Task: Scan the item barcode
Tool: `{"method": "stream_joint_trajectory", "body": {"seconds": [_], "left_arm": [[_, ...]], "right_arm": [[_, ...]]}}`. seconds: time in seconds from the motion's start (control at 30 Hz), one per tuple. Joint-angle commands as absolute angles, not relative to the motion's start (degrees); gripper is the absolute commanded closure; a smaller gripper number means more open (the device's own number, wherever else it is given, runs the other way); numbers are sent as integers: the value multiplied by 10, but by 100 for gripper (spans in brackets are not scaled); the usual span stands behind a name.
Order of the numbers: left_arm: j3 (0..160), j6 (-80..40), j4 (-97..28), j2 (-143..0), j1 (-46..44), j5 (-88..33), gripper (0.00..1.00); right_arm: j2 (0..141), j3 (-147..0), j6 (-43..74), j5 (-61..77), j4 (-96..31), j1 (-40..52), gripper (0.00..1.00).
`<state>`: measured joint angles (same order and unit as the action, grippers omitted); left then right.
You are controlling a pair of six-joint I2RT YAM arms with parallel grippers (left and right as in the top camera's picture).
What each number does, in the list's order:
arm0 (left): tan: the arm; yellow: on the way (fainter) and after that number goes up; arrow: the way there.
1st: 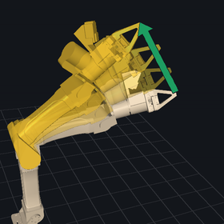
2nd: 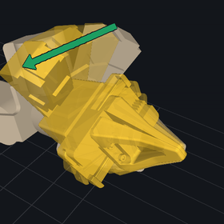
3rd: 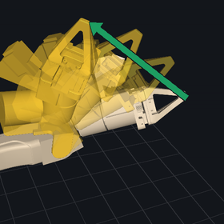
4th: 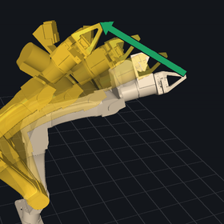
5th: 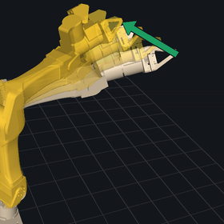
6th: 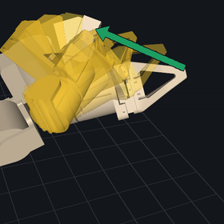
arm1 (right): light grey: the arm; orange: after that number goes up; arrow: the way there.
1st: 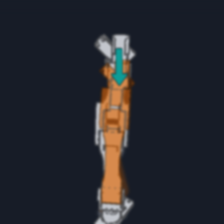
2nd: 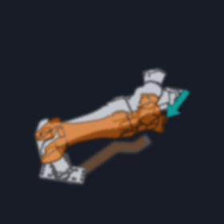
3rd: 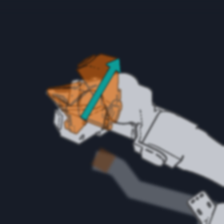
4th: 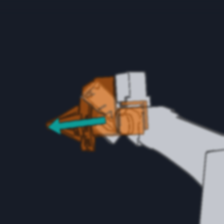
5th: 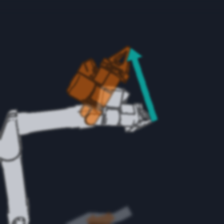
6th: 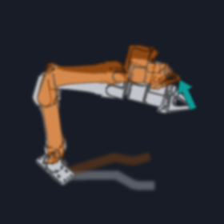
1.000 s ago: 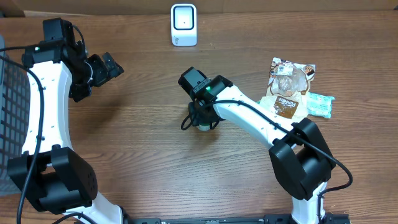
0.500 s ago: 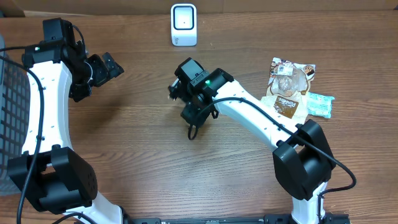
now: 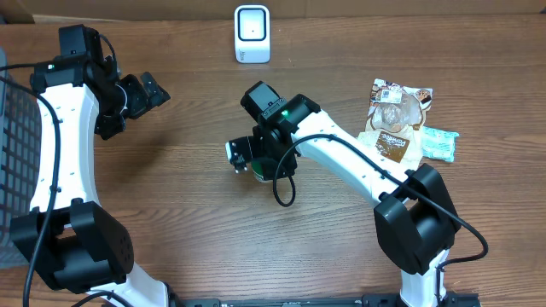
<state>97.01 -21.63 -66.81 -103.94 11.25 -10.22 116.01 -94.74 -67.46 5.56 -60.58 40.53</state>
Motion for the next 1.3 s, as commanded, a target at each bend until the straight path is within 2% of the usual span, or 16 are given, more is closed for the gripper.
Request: {"method": "stream_joint_trajectory", "body": {"seconds": [0.0, 0.07, 0.1, 0.17, 0.2, 0.37, 0.6, 0.73, 0.8, 0.87, 1.0, 1.1, 1.2, 1.27], "left_arm": [[976, -212, -668, -1037, 109, -99, 0], [976, -212, -668, -1037, 109, -99, 0], [976, -212, -668, -1037, 109, -99, 0], [976, -212, -668, -1037, 109, -99, 0], [976, -212, -668, -1037, 109, -99, 1], [976, -212, -668, -1037, 109, -99, 0], [976, -212, -668, -1037, 109, -99, 0], [976, -212, -668, -1037, 109, -99, 0], [976, -212, -668, -1037, 109, -99, 1], [976, -212, -668, -1037, 109, -99, 0], [976, -212, -668, -1037, 109, -99, 0], [976, -212, -668, -1037, 109, -99, 0], [976, -212, -668, -1037, 109, -99, 1], [976, -212, -668, -1037, 107, -99, 0]], "right_arm": [[1160, -934, -770, 65, -601, 404, 28], [1160, -934, -770, 61, -593, 404, 27], [1160, -934, -769, 61, -591, 404, 20], [1159, -936, -755, 61, -587, 404, 11], [1158, -939, -739, 61, -586, 404, 0], [1140, -984, -555, 61, -587, 404, 0], [1112, -1039, -86, 61, -611, 404, 0], [1112, -1031, -6, 66, -638, 404, 0], [1112, -1019, 74, 66, -641, 404, 14], [1112, -1005, 166, 62, -637, 404, 22], [1112, -963, 394, -20, -631, 404, 21], [1112, -933, 424, -65, -609, 404, 15], [1112, -909, 413, -61, -573, 404, 6], [1112, -900, 372, -24, -546, 406, 4]]}}
